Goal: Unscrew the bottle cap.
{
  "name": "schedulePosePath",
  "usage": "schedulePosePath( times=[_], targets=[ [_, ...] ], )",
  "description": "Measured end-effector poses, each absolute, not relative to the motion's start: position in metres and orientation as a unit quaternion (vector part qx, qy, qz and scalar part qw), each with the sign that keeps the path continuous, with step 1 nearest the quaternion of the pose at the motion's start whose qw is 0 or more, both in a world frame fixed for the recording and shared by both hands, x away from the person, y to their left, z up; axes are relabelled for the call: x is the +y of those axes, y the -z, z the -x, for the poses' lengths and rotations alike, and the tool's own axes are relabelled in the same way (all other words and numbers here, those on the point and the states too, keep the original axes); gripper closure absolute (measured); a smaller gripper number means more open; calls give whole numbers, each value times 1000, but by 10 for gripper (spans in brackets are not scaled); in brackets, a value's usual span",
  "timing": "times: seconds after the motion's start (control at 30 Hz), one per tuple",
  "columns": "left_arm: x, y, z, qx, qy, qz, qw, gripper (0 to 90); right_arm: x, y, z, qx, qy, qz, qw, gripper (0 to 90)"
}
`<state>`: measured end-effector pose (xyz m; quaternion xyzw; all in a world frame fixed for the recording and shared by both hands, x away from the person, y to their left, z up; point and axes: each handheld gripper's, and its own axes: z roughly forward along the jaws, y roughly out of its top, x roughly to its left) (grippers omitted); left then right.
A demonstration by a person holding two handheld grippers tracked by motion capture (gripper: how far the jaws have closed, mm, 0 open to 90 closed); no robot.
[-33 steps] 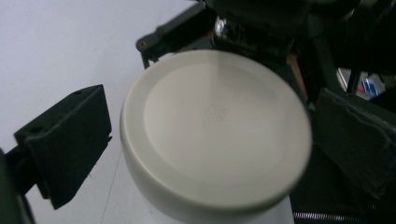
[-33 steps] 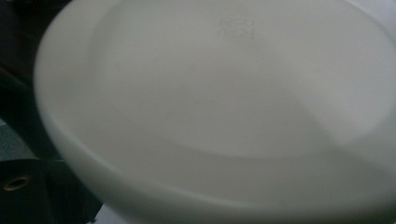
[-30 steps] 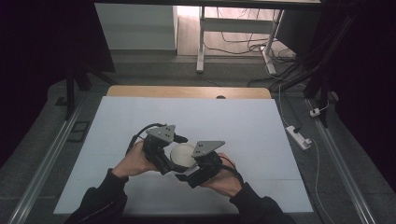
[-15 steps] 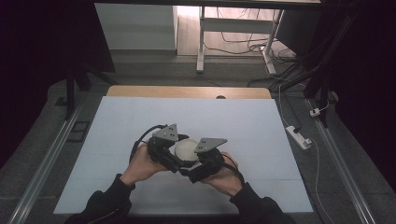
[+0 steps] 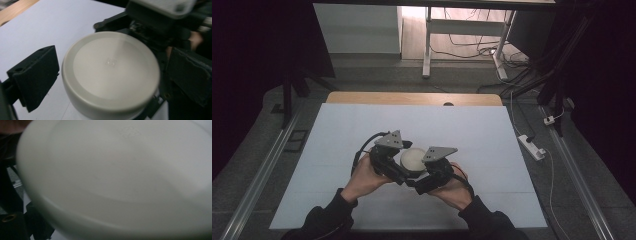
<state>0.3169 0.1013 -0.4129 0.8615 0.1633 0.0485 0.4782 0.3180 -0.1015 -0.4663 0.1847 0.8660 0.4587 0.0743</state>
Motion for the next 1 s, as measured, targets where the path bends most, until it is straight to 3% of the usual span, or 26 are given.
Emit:
schedulePosePath(
  times=[0.3,0.47,0.67,0.9,1.0],
  targets=[
    [112,416,-324,53,-2,-882,467,0,-96,463,-310,871,-473,-130,38,67],
    [111,420,-321,32,2,-884,466,76,-94,463,-307,875,-470,-112,33,67],
    [106,422,-321,81,-22,-880,467,79,-96,463,-310,875,-463,-134,50,67],
    [83,424,-311,205,-90,-862,454,78,-102,466,-319,867,-454,-194,73,67],
    [77,424,-309,211,-105,-863,446,51,-105,467,-321,865,-454,-202,74,67]
  ],
)
